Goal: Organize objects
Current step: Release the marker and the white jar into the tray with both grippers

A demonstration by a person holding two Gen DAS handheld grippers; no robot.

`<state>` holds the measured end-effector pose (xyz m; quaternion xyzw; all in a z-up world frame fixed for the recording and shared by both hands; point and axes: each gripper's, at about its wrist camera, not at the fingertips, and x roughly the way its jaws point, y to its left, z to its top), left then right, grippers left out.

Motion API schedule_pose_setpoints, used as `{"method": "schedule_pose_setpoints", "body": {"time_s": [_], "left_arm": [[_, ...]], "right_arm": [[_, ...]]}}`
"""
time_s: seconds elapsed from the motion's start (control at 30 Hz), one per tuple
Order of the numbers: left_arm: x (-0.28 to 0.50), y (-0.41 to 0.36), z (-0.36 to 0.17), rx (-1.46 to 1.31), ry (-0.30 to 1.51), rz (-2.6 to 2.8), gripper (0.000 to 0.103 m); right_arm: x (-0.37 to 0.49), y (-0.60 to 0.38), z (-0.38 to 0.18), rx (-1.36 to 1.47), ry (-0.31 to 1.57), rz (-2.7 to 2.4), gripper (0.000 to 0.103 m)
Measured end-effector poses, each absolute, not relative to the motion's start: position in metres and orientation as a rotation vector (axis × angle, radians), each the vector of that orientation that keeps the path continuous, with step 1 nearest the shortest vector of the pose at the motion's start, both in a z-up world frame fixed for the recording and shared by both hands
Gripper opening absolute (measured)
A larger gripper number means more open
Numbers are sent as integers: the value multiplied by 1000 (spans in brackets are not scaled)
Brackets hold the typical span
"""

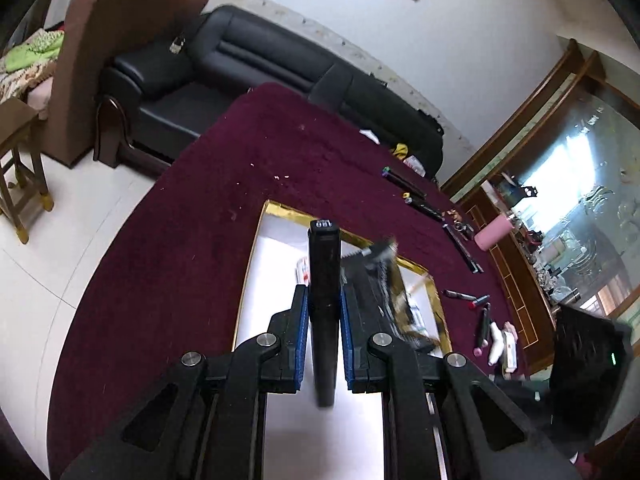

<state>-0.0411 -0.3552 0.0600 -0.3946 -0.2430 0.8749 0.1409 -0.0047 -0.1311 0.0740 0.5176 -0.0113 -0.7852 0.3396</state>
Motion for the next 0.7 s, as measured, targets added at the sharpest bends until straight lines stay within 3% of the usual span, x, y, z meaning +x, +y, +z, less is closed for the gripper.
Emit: {"method": "schedule_pose_setpoints", "body": {"time_s": [0.37, 0.47, 0.53, 0.7], "left_arm": [[-87, -333, 40, -1343, -549, 2528, 12], [-83, -337, 42, -1331, -598, 2527, 17], [-78, -340, 47, -1317, -633, 2524, 34], [-58, -348, 67, -1228, -628, 2563, 38]], "right_arm": [[-42, -167, 42, 1477, -23, -1972, 32], [-50, -170, 41, 1480, -28, -1954, 32], [-53, -171, 41, 1467, -25, -1971, 32], [-57, -164, 45, 1430, -73, -1998, 34]]}}
